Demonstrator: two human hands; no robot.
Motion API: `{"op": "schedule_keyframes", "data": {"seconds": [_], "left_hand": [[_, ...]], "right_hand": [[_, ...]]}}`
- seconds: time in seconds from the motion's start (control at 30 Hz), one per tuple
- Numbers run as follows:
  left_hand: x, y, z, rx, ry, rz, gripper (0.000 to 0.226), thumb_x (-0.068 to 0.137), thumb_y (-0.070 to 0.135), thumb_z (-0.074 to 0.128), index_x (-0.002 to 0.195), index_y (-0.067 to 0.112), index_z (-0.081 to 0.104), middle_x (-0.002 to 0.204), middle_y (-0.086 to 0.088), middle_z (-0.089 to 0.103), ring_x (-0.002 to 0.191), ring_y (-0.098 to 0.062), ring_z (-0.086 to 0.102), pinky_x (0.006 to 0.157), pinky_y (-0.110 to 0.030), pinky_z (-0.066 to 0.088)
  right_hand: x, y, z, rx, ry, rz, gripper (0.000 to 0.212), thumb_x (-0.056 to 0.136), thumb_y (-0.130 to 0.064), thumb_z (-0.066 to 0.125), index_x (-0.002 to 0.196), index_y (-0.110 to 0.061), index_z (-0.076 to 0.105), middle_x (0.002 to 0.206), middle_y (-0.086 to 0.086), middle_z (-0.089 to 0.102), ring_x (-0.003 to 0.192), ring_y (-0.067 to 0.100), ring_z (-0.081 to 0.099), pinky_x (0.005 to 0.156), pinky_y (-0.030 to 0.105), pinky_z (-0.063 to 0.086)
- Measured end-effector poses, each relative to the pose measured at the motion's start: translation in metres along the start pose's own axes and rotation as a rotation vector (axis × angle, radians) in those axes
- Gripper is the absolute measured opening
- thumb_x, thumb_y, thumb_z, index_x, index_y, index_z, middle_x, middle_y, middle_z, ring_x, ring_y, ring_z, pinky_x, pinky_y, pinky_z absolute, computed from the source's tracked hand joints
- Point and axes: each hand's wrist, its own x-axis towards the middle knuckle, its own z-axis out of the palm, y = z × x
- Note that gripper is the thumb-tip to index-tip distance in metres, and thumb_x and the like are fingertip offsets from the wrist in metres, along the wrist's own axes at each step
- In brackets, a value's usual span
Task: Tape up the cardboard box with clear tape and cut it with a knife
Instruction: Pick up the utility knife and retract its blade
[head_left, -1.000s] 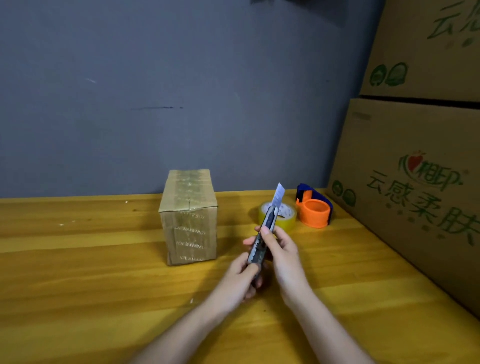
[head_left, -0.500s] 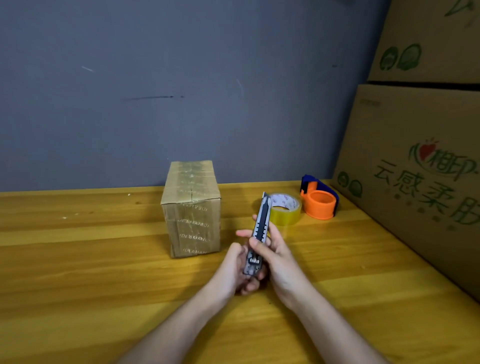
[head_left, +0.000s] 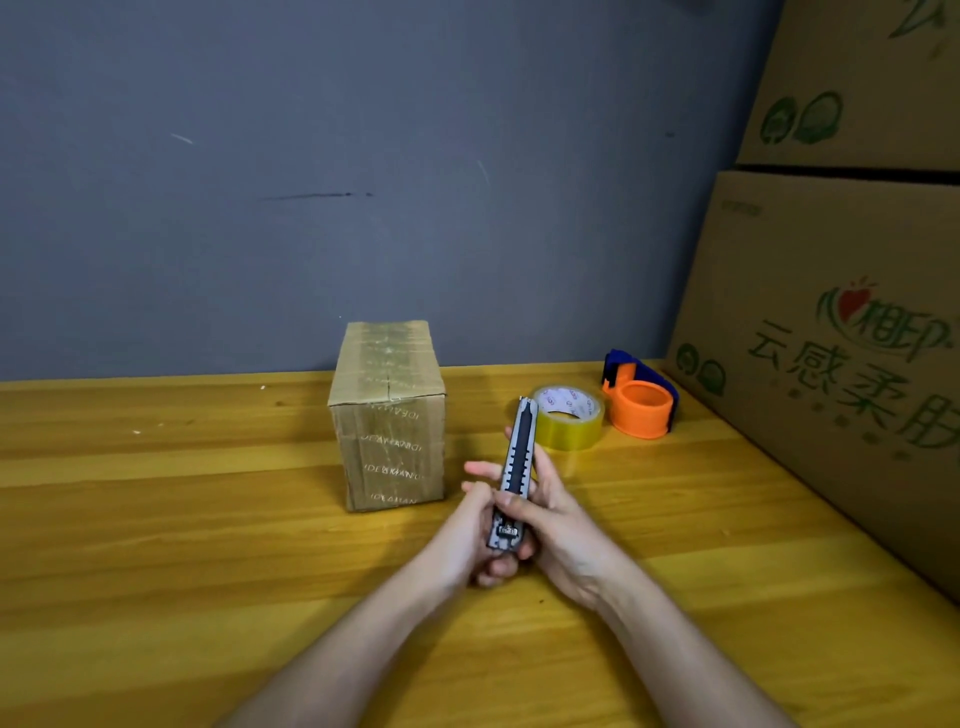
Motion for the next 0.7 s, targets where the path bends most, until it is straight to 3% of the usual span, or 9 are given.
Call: {"op": "schedule_keyframes", "data": {"seconds": [0.1,0.17,0.23,0.3,0.37,0.43,0.6,0.7], "left_hand": [[-0.004,0.002,0.0,0.023,-0.018,0.002,0.039,0.097,0.03,0.015,0.089,0.021,0.053,0.054,0.001,0.049,0.035,-0.006,0.034,0.036,-0.015,0.02],[-0.006,0.001,-0.002,0.004,-0.024,0.037,0.028,0.096,0.019,0.025,0.093,0.02,0.054,0.06,-0.001,0.052,0.038,-0.008,0.04,0.037,-0.016,0.024],[-0.008,0.001,-0.002,-0.01,-0.02,0.069,0.028,0.093,0.003,0.031,0.101,0.017,0.053,0.065,-0.002,0.059,0.042,-0.01,0.048,0.038,-0.017,0.031],[-0.01,0.002,-0.001,-0.019,-0.018,0.078,0.025,0.094,-0.001,0.035,0.106,0.014,0.051,0.068,-0.001,0.064,0.046,-0.01,0.055,0.041,-0.017,0.037],[-0.011,0.004,0.0,-0.022,-0.021,0.09,0.021,0.096,0.001,0.04,0.111,0.012,0.05,0.075,-0.001,0.065,0.053,-0.009,0.062,0.044,-0.016,0.041],[-0.012,0.005,0.001,-0.025,-0.011,0.093,0.024,0.096,0.001,0.041,0.116,0.011,0.05,0.079,0.0,0.066,0.059,-0.009,0.067,0.046,-0.015,0.044],[-0.01,0.004,0.003,-0.001,0.006,0.092,0.024,0.097,-0.001,0.039,0.113,0.012,0.052,0.073,0.003,0.072,0.064,-0.011,0.071,0.053,-0.016,0.054],[-0.008,0.003,0.001,0.002,-0.012,0.063,0.025,0.096,-0.002,0.04,0.11,0.012,0.055,0.081,-0.001,0.072,0.068,-0.013,0.072,0.063,-0.018,0.058]], "right_hand": [[-0.001,0.0,0.0,-0.009,-0.007,0.01,0.057,0.087,-0.008,0.059,0.128,-0.043,0.042,0.125,0.005,0.066,0.124,0.055,0.04,0.096,0.083,0.013],[-0.002,-0.002,0.003,-0.005,0.027,0.008,0.056,0.091,-0.003,0.053,0.134,-0.035,0.037,0.123,0.006,0.067,0.117,0.041,0.057,0.093,0.075,0.033],[-0.003,-0.005,0.006,0.024,0.033,0.012,0.05,0.092,-0.004,0.05,0.135,-0.026,0.037,0.12,0.006,0.068,0.103,0.033,0.067,0.073,0.053,0.054],[-0.005,-0.009,0.007,0.006,0.029,0.012,0.041,0.092,-0.011,0.05,0.13,-0.025,0.042,0.116,0.004,0.07,0.084,0.033,0.067,0.046,0.034,0.053],[-0.006,-0.01,0.005,-0.005,0.039,0.01,0.037,0.092,-0.015,0.051,0.127,-0.023,0.047,0.114,0.006,0.071,0.076,0.029,0.065,0.038,0.028,0.048],[-0.005,-0.01,0.003,-0.012,0.031,0.0,0.034,0.093,-0.011,0.049,0.126,-0.02,0.048,0.115,0.01,0.069,0.08,0.025,0.068,0.04,0.028,0.052],[-0.005,-0.006,0.0,-0.177,0.066,-0.055,0.031,0.095,-0.009,0.048,0.125,-0.014,0.048,0.11,0.012,0.07,0.09,0.019,0.067,0.071,0.029,0.056],[-0.005,-0.004,0.001,-0.158,0.077,-0.057,0.031,0.095,-0.006,0.047,0.126,-0.01,0.046,0.107,0.012,0.07,0.087,0.016,0.069,0.073,0.025,0.057]]}}
